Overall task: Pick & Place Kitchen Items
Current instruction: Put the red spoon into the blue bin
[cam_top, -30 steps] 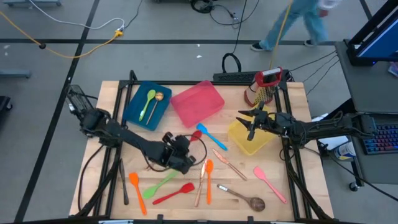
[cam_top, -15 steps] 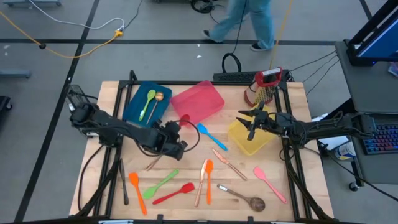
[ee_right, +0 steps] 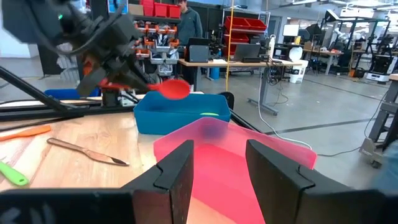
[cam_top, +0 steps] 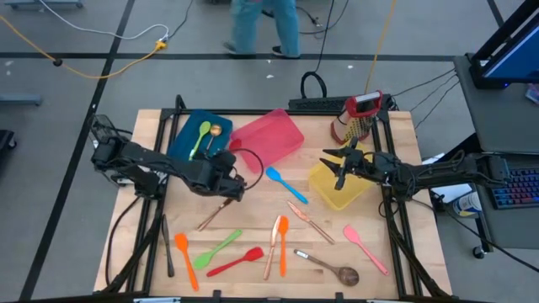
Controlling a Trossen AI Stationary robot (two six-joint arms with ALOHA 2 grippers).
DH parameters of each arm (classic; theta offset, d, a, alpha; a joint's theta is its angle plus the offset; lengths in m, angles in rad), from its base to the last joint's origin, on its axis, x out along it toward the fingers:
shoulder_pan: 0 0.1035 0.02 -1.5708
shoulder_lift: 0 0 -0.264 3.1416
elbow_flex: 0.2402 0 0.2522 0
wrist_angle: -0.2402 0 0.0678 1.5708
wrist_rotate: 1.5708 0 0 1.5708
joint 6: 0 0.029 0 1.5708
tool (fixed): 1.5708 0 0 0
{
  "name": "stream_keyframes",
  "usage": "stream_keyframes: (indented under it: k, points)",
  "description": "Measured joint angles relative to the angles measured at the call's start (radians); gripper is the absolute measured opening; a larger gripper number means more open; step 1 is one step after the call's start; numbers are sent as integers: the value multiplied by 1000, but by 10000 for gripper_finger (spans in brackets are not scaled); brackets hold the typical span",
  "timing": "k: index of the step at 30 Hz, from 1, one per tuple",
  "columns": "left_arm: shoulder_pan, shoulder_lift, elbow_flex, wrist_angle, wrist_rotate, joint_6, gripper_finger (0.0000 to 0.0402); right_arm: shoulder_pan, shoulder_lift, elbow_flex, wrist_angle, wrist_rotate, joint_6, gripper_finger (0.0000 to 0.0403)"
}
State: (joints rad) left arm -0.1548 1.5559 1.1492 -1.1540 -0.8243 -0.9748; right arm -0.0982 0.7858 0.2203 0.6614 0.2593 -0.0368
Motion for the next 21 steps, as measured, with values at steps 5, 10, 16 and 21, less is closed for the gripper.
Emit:
stream_keyframes:
  k: [5,10,16,21]
  points:
    - [40,-9,0,-78,-19,-4,33,0,0,0,0,0,2,141]
    - [96,-27,-1,-129,-23,12,33,0,0,0,0,0,33,141]
    - [166,-63,1,-170,-40,57,33,0,0,0,5,0,34,141]
    - [226,-108,-12,-183,-43,88,33,0,0,0,6,0,33,141]
